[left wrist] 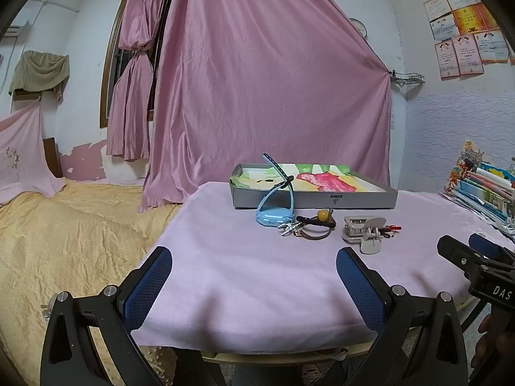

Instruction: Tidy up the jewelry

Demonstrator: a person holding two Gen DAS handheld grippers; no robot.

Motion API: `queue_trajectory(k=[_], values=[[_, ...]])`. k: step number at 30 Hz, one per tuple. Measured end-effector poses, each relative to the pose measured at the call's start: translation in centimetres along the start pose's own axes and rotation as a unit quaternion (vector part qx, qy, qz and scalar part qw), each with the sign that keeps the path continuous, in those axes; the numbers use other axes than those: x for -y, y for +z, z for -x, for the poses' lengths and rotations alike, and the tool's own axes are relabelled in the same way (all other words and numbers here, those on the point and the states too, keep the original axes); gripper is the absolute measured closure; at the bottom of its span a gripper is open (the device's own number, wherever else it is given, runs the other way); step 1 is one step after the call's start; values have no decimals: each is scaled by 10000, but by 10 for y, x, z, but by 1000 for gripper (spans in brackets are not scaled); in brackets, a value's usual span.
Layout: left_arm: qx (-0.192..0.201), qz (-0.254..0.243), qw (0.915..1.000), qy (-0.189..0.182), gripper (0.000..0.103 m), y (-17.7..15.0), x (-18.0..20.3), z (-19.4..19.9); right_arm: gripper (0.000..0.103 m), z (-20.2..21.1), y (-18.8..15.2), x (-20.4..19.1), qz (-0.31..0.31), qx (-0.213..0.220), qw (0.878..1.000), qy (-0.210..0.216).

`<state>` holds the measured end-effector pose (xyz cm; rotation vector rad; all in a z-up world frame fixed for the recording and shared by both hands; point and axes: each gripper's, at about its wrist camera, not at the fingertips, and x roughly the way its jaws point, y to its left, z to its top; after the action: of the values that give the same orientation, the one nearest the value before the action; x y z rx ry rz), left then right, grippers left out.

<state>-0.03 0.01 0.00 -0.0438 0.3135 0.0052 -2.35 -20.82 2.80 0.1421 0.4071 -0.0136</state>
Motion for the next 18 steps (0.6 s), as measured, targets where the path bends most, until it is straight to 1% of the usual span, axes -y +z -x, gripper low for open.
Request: queue_trajectory(k=[11, 12, 18], values=[[-46, -10, 10000, 7, 0, 0, 0, 0, 1, 10, 1, 2, -35, -7, 10000, 59], [-49, -12, 10000, 6, 0, 0, 0, 0, 1, 2, 1, 3, -20, -22, 10000, -11], [-57, -7, 10000, 10, 0, 0, 0, 0, 1, 0, -1, 2, -21, -41, 10000, -15]])
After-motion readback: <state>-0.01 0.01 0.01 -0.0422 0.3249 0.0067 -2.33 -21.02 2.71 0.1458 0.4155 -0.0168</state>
